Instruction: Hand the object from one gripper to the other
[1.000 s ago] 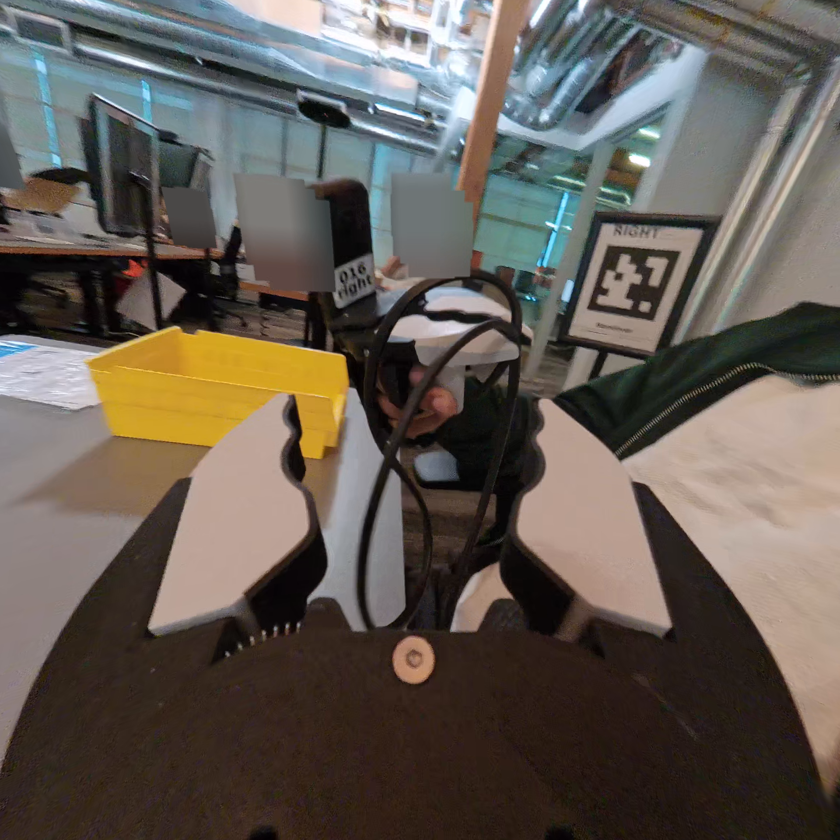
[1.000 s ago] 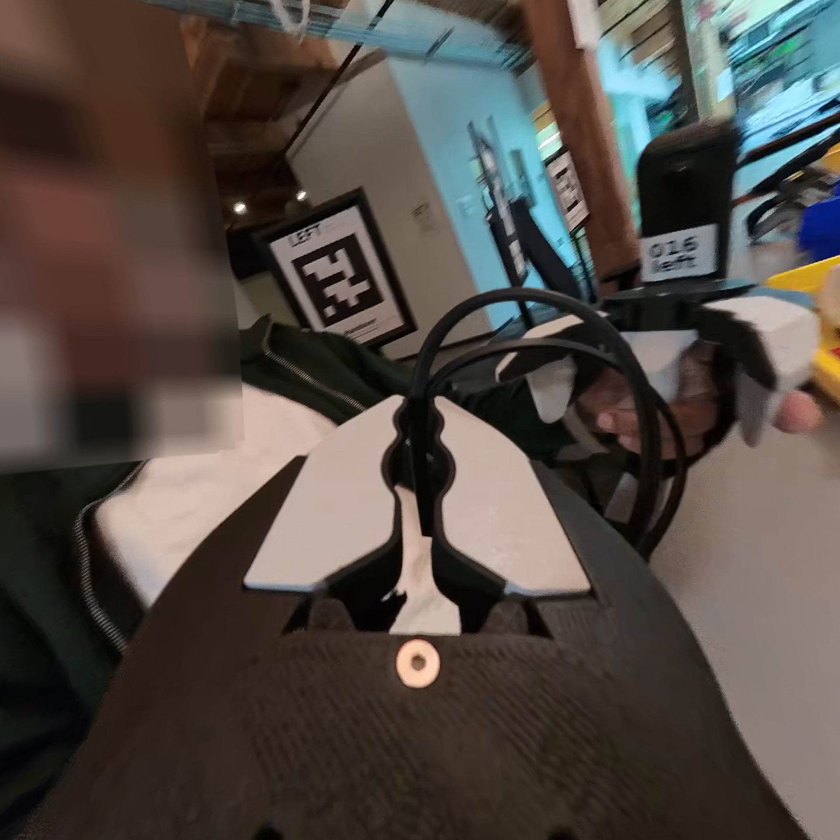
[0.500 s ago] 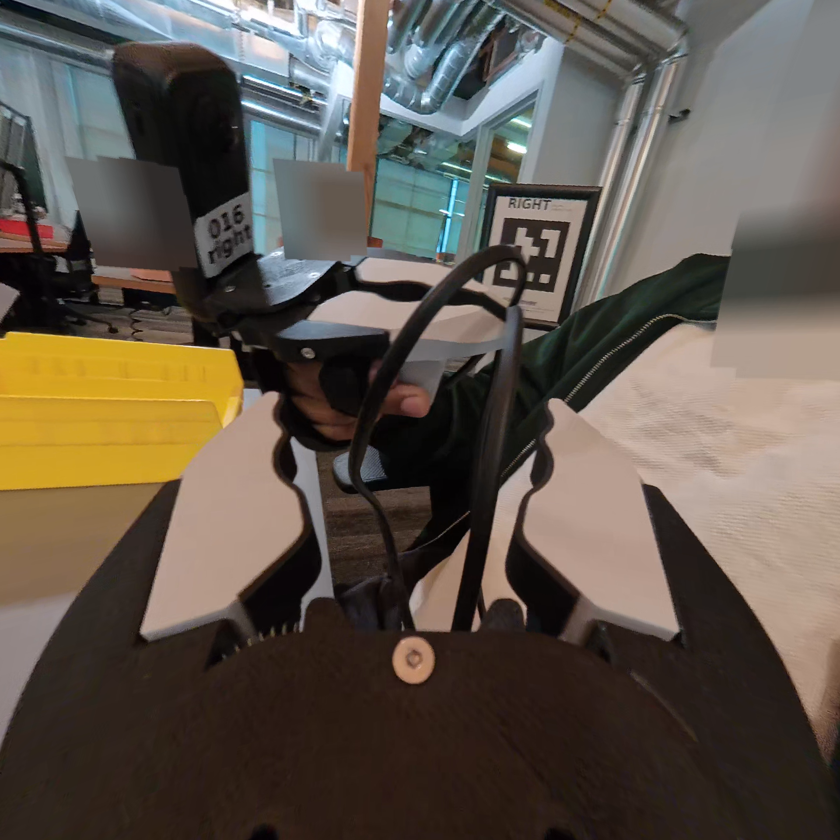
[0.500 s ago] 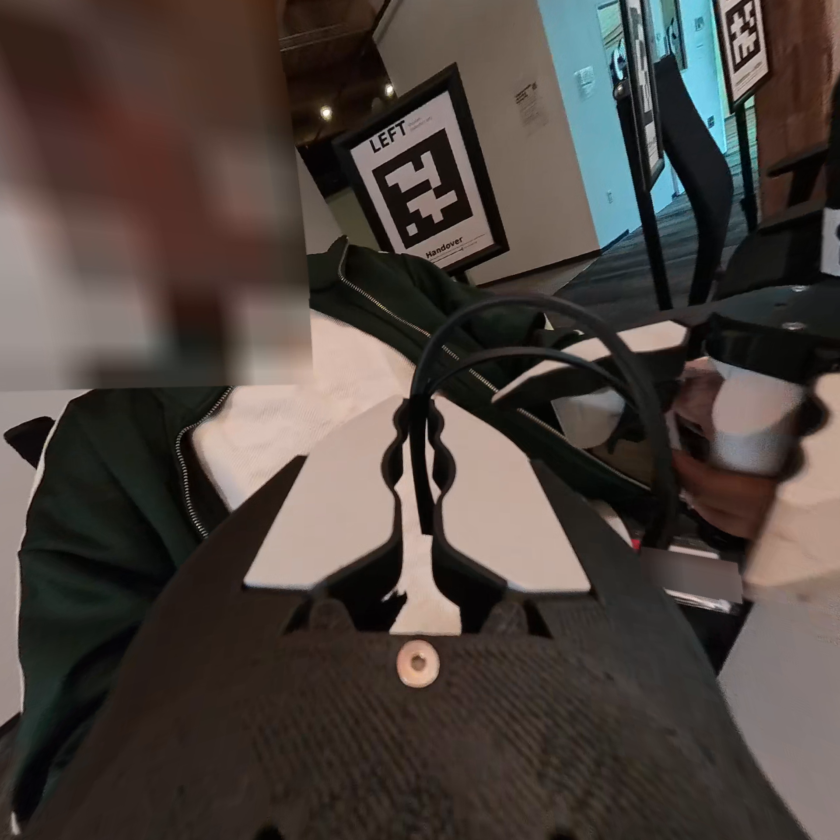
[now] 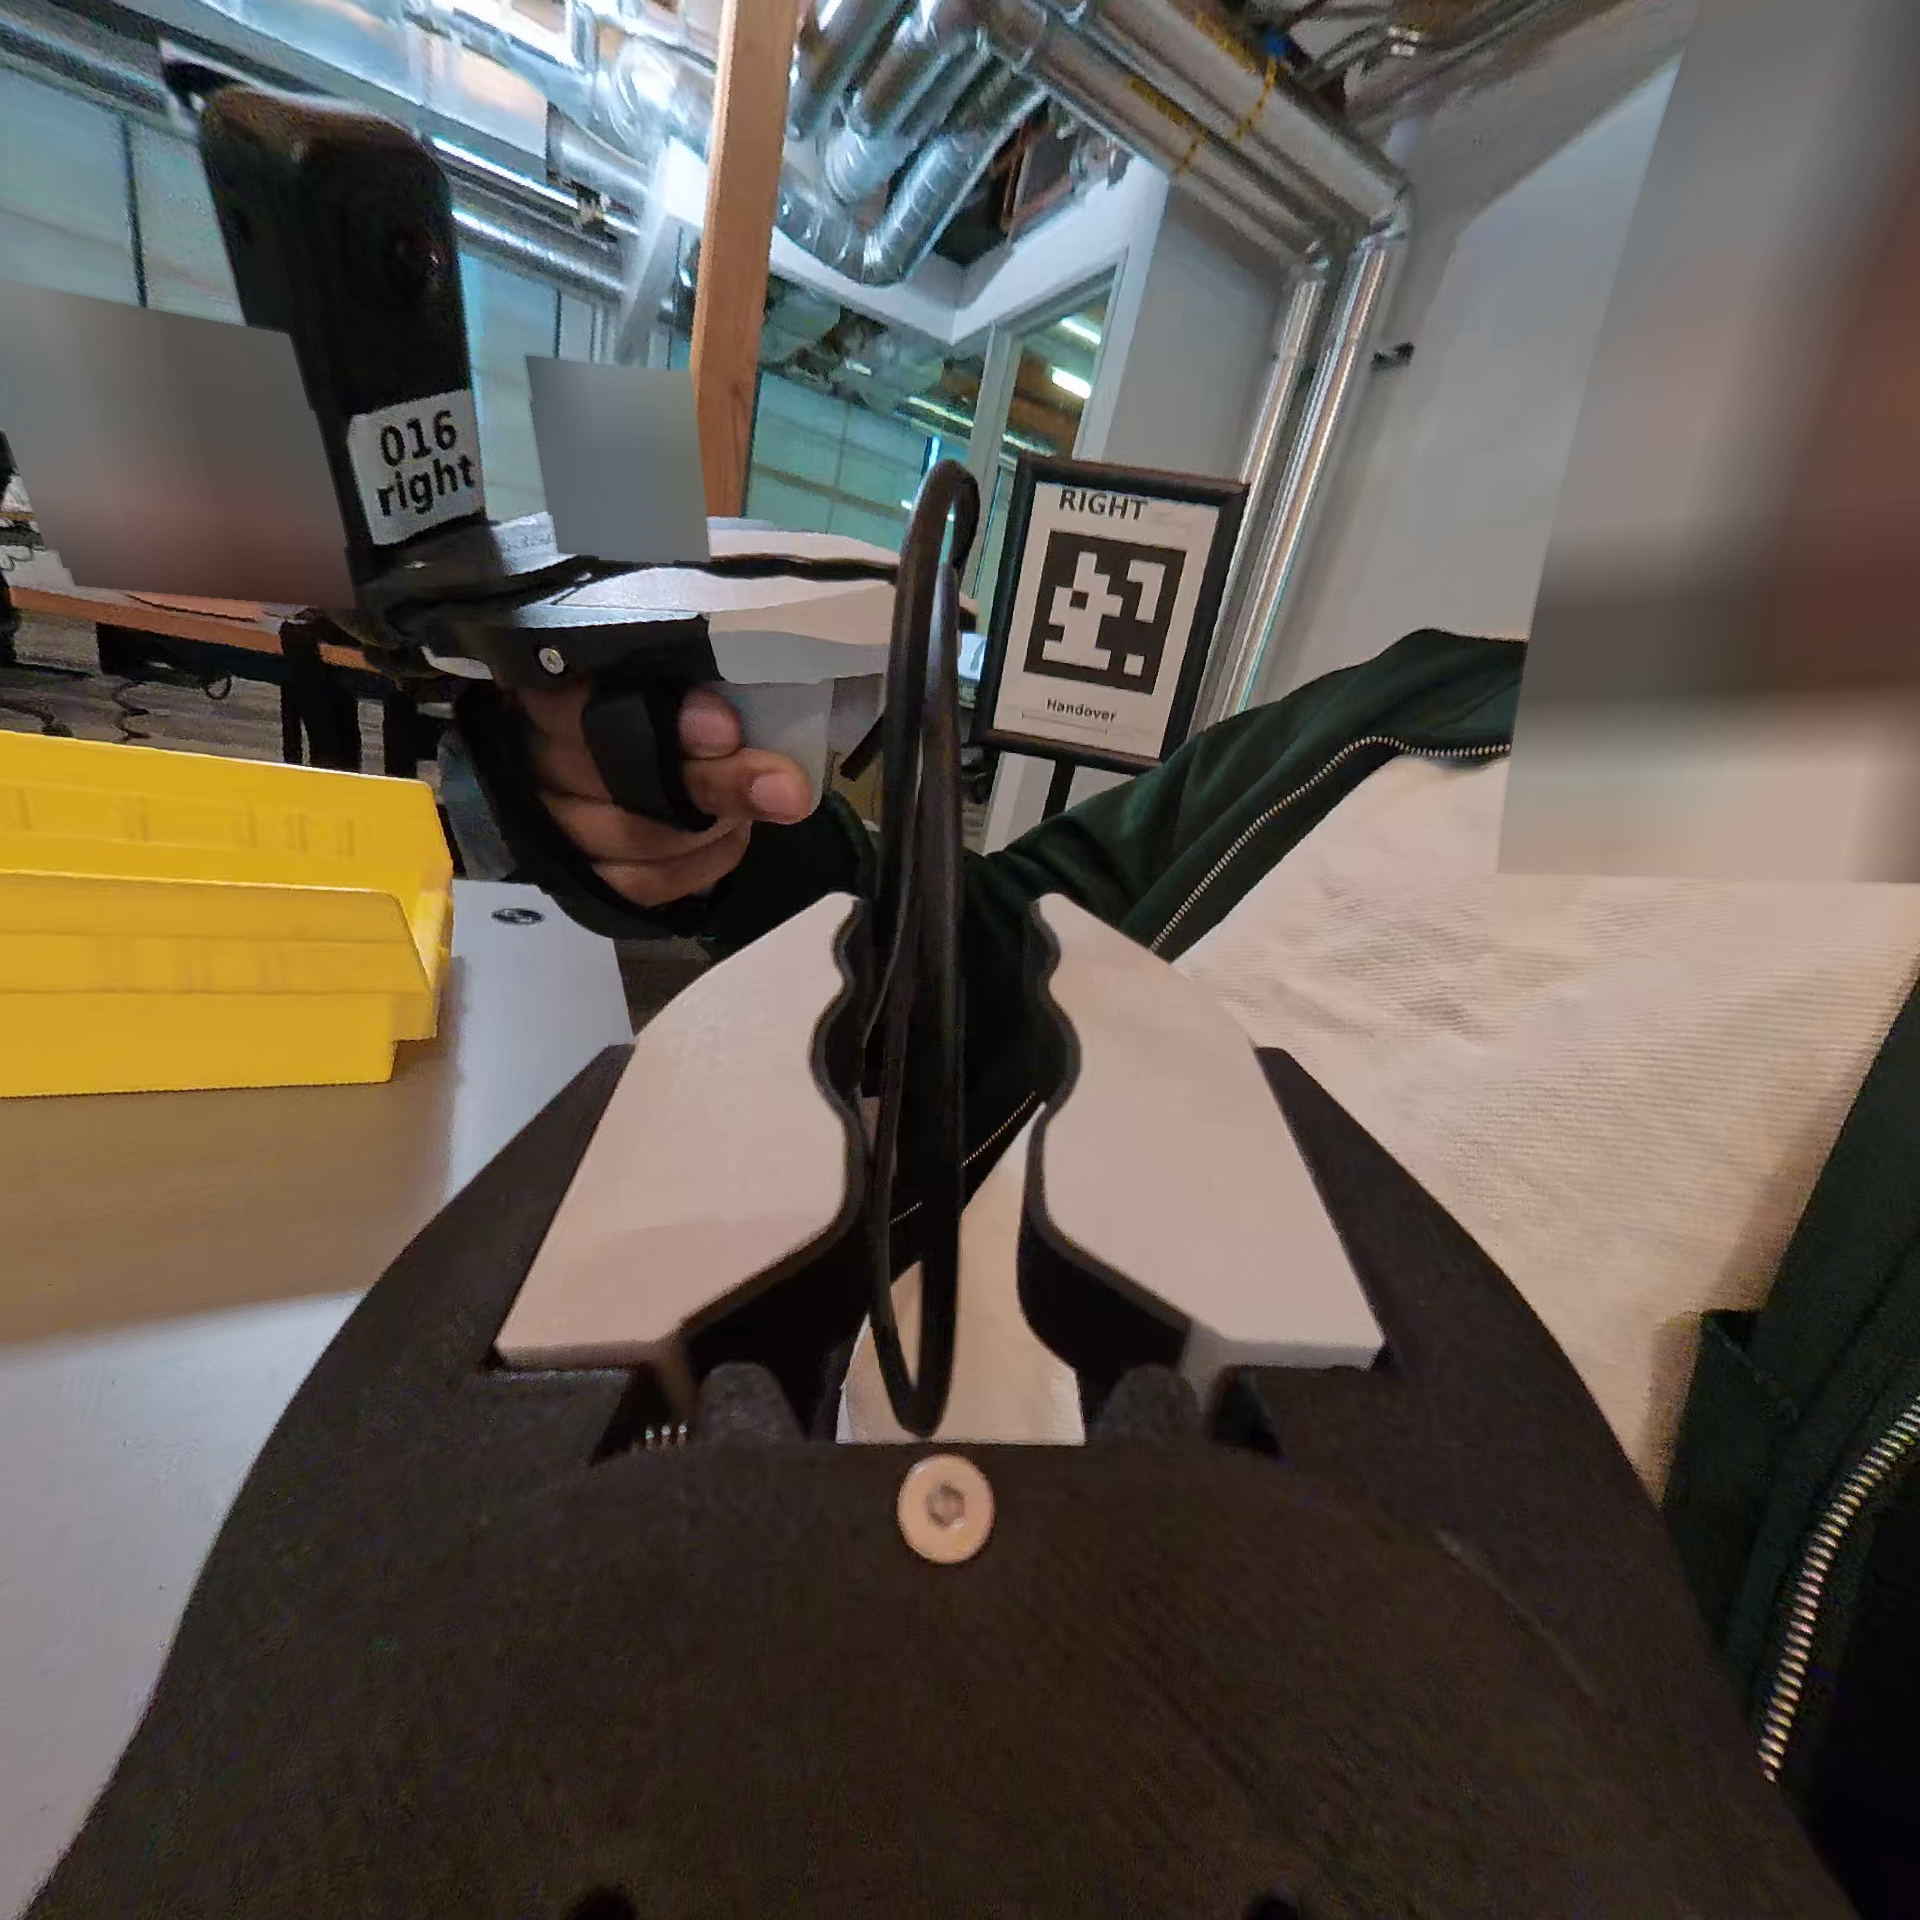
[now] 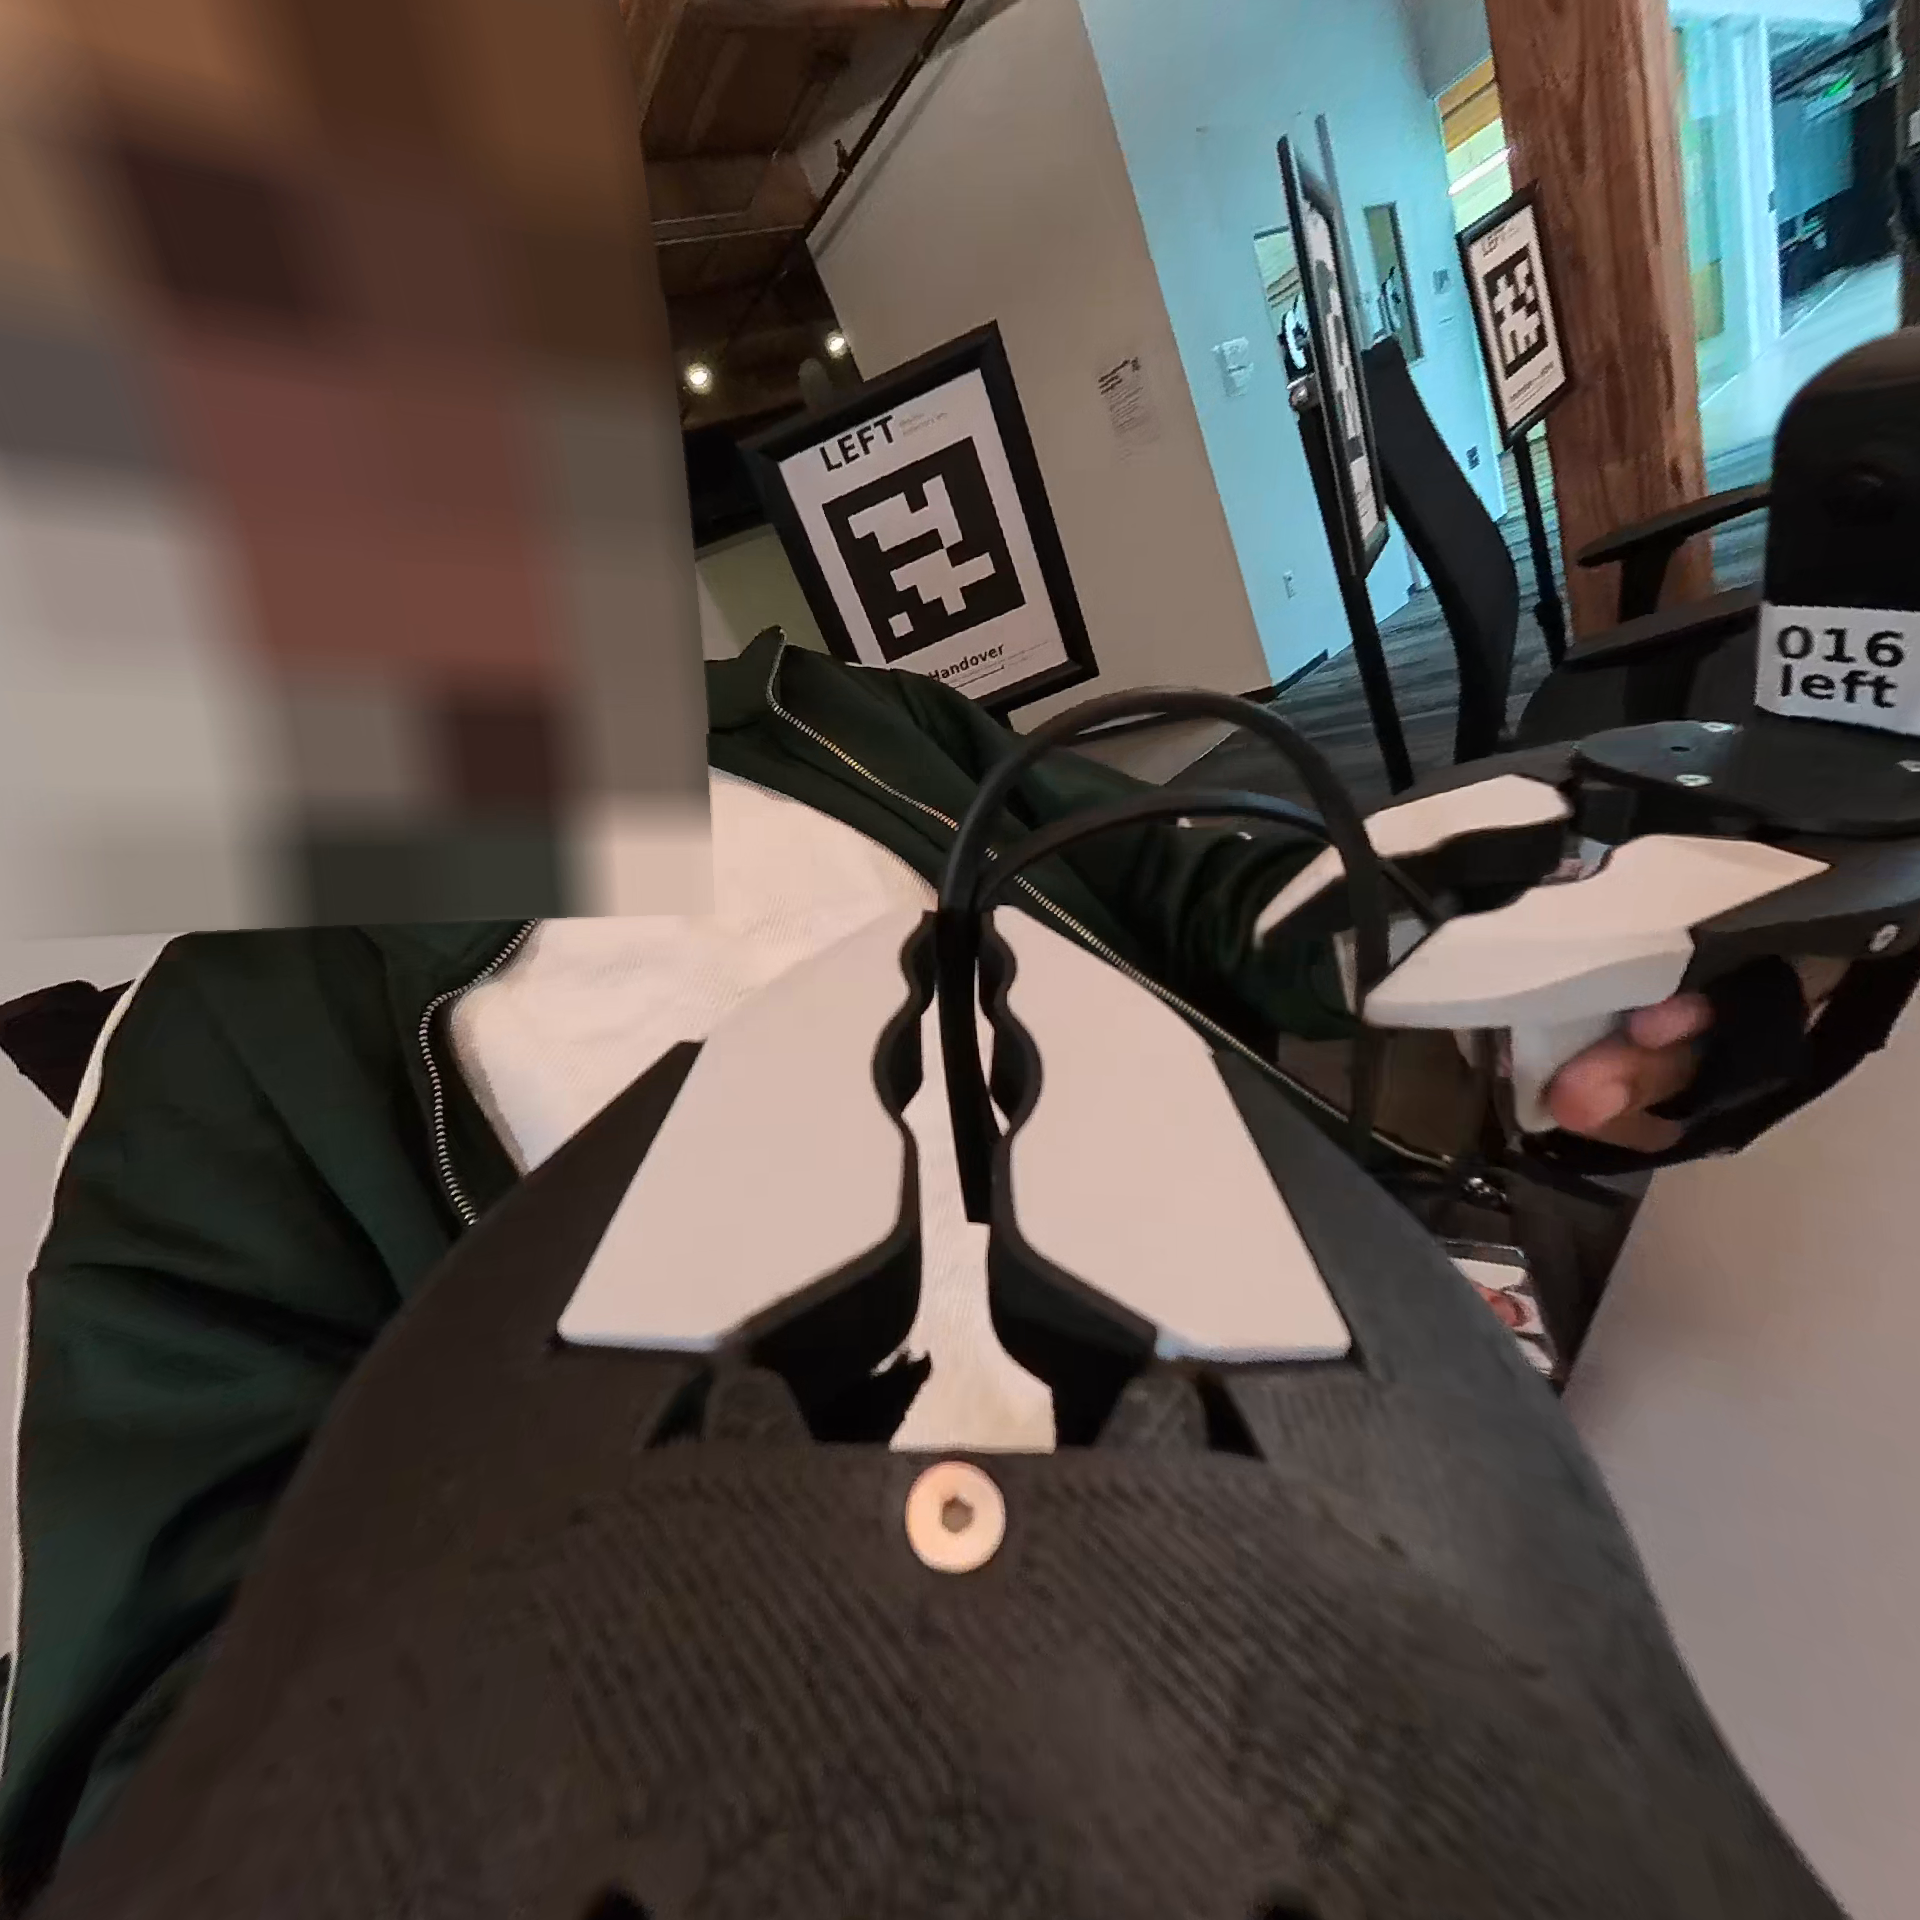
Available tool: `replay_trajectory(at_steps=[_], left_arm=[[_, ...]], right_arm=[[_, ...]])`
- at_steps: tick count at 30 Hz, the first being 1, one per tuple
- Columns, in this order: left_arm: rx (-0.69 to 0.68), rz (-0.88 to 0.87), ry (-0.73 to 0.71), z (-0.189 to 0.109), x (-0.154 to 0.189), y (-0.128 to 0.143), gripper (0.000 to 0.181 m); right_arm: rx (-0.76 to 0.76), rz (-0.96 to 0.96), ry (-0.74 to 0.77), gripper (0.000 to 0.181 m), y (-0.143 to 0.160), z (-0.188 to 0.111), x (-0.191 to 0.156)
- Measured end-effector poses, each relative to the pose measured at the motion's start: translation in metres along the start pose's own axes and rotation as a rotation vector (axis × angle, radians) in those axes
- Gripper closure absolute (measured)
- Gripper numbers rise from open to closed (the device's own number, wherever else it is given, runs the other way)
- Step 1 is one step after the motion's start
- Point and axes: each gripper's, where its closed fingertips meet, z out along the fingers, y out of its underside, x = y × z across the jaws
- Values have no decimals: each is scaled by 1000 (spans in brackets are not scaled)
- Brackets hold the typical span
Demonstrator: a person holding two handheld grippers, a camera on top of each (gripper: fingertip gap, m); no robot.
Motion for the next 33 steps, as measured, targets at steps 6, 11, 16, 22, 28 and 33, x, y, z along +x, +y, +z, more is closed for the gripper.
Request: replay_trajectory(at_steps=[6,11,16,22,28,33], left_arm=[[-2,-3,4,-3,0,0,168],[10,-15,25,-2,3,-1,172],[37,-40,55,-2,6,-6,159],[80,-83,97,-2,10,-12,152],[125,-118,127,-6,11,-16,154],[156,-134,148,-9,12,-20,154]], right_arm=[[16,-7,22,174,-3,-6,-1],[21,-8,31,174,-4,-8,-1],[33,-9,44,174,-6,-12,0],[43,-8,59,174,-7,-17,3],[50,-3,60,174,-6,-19,5],[51,-4,62,174,-6,-20,7]])
